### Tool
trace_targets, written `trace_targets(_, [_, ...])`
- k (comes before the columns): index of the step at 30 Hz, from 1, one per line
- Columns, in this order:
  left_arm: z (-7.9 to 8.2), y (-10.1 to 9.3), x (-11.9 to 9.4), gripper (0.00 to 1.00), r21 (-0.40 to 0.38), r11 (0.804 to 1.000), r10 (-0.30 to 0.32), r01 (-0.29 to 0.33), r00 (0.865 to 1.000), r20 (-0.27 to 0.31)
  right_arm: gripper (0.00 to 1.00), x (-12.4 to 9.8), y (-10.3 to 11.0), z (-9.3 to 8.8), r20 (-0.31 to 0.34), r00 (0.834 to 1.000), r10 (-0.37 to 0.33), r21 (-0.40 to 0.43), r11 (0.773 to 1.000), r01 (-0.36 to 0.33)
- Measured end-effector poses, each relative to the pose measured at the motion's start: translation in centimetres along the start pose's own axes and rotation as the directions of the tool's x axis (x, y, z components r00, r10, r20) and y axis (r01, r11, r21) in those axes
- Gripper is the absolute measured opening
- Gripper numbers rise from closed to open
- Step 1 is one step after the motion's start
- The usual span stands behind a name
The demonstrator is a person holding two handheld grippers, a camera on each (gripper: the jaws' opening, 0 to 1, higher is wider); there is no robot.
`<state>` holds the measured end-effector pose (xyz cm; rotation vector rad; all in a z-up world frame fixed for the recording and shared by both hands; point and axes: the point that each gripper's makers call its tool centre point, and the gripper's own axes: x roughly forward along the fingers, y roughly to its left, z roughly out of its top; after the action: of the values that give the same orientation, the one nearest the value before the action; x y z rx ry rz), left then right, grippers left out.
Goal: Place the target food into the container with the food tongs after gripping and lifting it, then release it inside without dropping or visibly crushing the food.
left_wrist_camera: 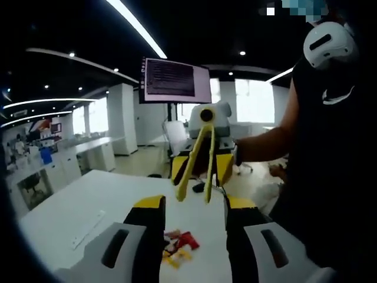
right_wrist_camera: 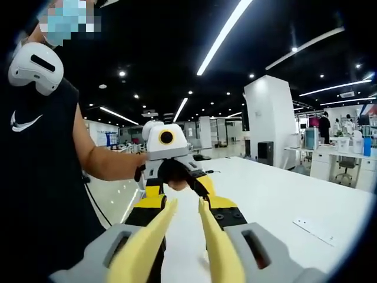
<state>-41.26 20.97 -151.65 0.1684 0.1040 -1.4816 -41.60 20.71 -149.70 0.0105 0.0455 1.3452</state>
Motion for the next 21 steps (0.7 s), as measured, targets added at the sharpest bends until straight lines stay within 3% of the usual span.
trace_targets(4, [-1.6, 1.3, -1.0, 0.58, 0.004, 0.996, 0.088, -0.088, 0.995, -0.039, 0.25, -0.7, -0.5, -0.1, -0.013, 1.000, -0.019, 0.000, 1.000, 0.019])
trace_targets(7, [-2.3, 2.3, -1.9, 0.79, -0.036, 0.988, 0.149, -0.150, 0.988, -0.027, 0.25, -1.2, -1.1, -0.4, -0.032, 0.998, -0.051, -0.015, 0.999, 0.051])
trace_targets(9, [-3.6, 3.7, -3.0, 0.86, -0.016, 0.974, 0.222, -0.224, 0.972, -0.070, 0.25, -1.6, -1.7, -0.6, -0.044, 0.995, -0.084, -0.028, 0.996, 0.083])
trace_targets(11, [-4.4, 5.4, -4.5, 0.93, -0.030, 0.947, 0.317, -0.319, 0.947, -0.060, 0.25, -2.0, -2.2, -0.8, -0.051, 0.993, -0.102, -0.031, 0.994, 0.100])
trace_targets(12, [-4.7, 5.7, -5.0, 0.95, -0.032, 0.941, 0.334, -0.336, 0.941, -0.059, 0.25, -2.2, -2.4, -0.8, -0.053, 0.993, -0.108, -0.032, 0.994, 0.106])
trace_targets(17, [-6.8, 6.1, -7.4, 0.95, -0.029, 0.922, 0.382, -0.386, 0.919, -0.091, 0.26, -3.0, -3.0, -1.7, -0.076, 0.988, -0.133, -0.056, 0.990, 0.129])
trace_targets(19, [-9.5, 6.1, -8.7, 0.95, 0.056, 0.913, 0.407, -0.404, 0.897, -0.174, 0.26, -3.3, -3.1, -1.8, -0.078, 0.987, -0.140, -0.058, 0.989, 0.136])
trace_targets(20, [-11.3, 6.0, -9.5, 0.96, 0.096, 0.903, 0.429, -0.418, 0.876, -0.219, 0.26, -3.5, -3.1, -2.0, -0.083, 0.986, -0.144, -0.059, 0.988, 0.139])
trace_targets(21, [-12.0, 5.9, -9.9, 0.96, 0.062, 0.898, 0.439, -0.437, 0.872, -0.217, 0.26, -3.7, -3.2, -2.1, -0.084, 0.985, -0.148, -0.058, 0.988, 0.143])
